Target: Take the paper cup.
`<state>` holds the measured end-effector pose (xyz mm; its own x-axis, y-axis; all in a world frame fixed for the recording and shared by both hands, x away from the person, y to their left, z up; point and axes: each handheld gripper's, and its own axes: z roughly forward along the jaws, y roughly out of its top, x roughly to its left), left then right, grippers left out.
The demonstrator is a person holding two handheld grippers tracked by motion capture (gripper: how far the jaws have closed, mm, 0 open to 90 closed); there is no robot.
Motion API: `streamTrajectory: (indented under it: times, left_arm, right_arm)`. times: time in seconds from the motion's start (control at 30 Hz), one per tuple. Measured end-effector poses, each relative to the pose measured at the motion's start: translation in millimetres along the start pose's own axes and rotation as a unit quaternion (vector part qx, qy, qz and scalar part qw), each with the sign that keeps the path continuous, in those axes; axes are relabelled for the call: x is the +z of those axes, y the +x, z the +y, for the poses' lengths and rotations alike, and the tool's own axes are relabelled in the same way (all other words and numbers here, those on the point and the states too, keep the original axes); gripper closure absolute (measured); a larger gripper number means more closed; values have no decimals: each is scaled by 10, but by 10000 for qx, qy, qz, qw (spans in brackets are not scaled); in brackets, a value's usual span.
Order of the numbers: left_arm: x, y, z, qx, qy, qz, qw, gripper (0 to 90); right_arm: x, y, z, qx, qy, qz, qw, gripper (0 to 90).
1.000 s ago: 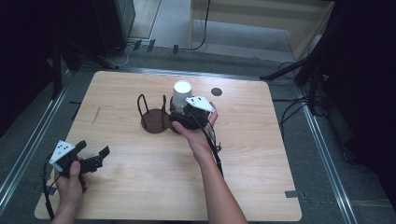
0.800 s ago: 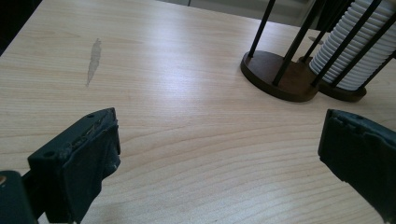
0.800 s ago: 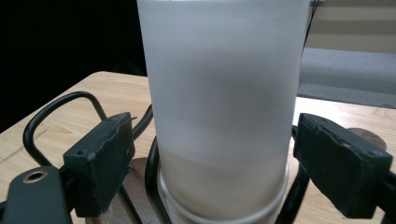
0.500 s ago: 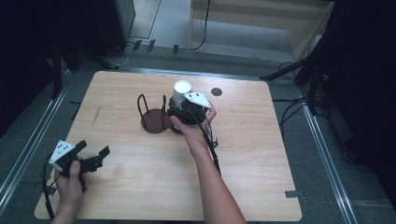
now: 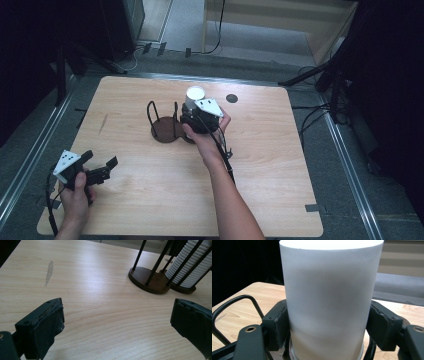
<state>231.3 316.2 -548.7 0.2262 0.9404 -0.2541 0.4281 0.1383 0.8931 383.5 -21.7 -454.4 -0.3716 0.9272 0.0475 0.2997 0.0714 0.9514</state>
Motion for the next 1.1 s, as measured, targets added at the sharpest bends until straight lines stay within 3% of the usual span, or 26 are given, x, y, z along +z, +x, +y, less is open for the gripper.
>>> streamTrajectory:
  times: [0.5, 0.7, 1.1]
  left_arm:
    - [-3, 5, 0, -30, -21, -9, 10000, 0]
    - [-2, 4, 0, -18, -12, -22, 10000, 0]
    - [-1, 4, 0, -31, -24, -33, 10000, 0]
  right_arm:
    - [-20, 2, 51, -24, -102, -35, 9999, 266]
    - [-41, -17, 90, 68, -172, -27, 9998, 274]
    - [-92, 2, 229, 103, -423, -5, 9991, 295]
